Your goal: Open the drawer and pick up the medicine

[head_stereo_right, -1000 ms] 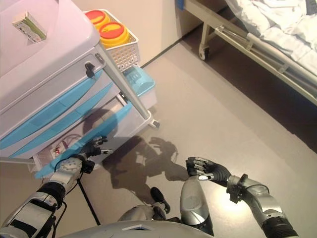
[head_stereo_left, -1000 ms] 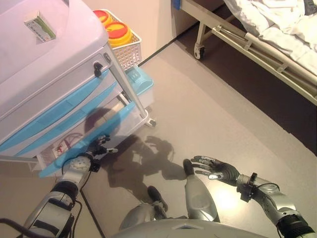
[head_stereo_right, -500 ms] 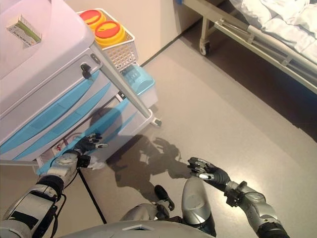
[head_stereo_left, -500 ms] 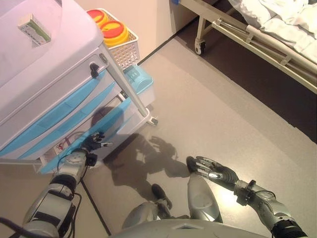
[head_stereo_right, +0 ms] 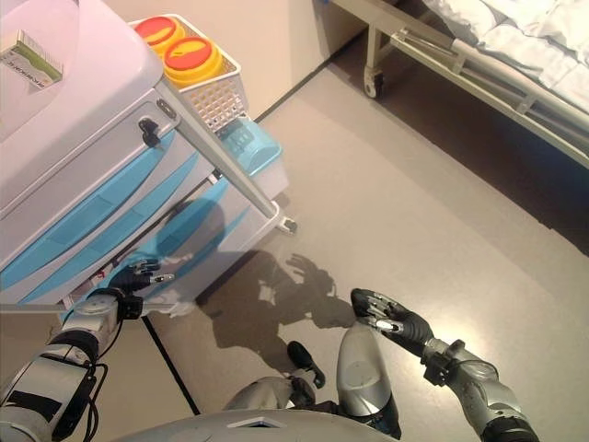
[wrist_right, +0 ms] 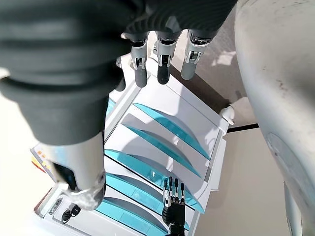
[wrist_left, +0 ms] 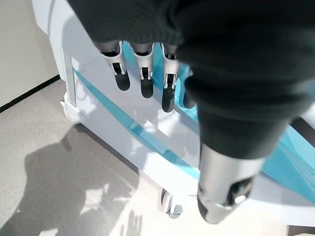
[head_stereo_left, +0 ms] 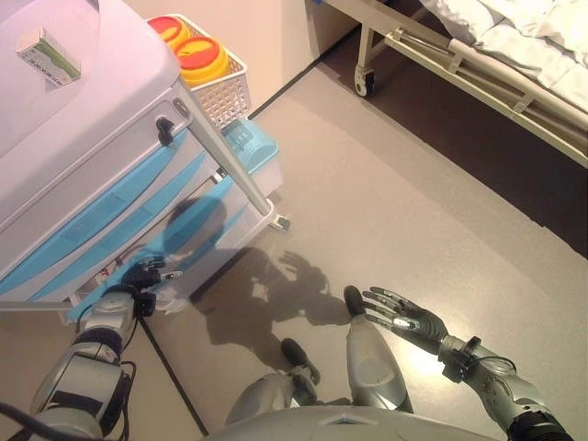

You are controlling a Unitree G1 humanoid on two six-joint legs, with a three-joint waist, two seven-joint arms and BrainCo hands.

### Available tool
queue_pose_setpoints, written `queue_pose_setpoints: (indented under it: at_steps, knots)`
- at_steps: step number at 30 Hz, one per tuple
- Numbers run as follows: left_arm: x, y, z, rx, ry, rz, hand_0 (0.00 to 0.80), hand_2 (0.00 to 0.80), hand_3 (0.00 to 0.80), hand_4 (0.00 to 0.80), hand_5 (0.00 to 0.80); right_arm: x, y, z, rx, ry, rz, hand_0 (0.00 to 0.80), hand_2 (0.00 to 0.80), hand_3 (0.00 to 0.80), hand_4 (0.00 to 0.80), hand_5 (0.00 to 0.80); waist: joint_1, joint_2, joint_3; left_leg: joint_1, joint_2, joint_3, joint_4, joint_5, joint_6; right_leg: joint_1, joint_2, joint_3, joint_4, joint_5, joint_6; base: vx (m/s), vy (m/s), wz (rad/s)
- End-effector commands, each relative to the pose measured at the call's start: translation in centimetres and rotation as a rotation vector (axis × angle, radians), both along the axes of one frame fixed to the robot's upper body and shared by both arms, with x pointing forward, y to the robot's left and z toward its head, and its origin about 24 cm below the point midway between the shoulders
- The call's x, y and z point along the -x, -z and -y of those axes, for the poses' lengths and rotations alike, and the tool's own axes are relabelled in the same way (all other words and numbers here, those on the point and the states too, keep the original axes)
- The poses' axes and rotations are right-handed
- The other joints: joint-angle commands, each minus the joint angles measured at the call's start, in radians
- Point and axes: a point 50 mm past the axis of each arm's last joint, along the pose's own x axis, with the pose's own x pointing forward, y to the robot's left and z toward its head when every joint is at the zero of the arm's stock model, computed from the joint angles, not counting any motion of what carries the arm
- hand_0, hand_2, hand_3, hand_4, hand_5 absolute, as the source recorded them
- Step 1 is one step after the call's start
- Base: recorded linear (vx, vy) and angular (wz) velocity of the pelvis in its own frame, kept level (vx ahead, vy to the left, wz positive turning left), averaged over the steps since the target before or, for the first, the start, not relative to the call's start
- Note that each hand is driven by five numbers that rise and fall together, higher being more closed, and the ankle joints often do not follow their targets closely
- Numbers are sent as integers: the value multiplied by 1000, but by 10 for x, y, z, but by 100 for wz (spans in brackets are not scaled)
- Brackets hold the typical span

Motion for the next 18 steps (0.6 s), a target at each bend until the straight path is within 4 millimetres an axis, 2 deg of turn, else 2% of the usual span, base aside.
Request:
queue_pose_setpoints:
  at_steps: [1,7,12,13,18]
  knots:
    - [6,-36,-48,-32,-164,84,0,0,0,0,0,3,-3,-6,-34,-12,31,0,0,0,0,0,-1,-30,4,-153,-6,-104,206,-118,-4,-30,-50,-44,199,-190,43,-20,49,-2]
    - [3,-57,-65,-5,-242,132,0,0,0,0,0,-5,-9,-2,-37,2,55,0,0,0,0,0,-8,-38,29,-186,1,-94,231,-118,-2,-67,-50,-32,222,-186,39,-41,48,-1]
    - [-9,-86,-76,4,-301,218,0,0,0,0,0,-10,-12,-3,-41,0,79,0,0,0,0,0,-10,-55,64,-237,11,-92,280,-126,3,-118,-46,-15,252,-178,35,-38,29,1]
    - [-11,-90,-77,4,-307,231,0,0,0,0,0,-11,-12,-4,-42,1,82,0,0,0,0,0,-11,-56,70,-236,10,-103,292,-150,-1,-116,-47,-13,266,-202,41,0,0,0]
    - [-27,-125,-83,-23,-323,317,0,0,0,0,0,-22,-17,-12,-75,11,131,0,0,0,0,0,-5,-82,120,-305,22,-102,359,-168,7,-175,-34,1,297,-191,37,-80,-24,0]
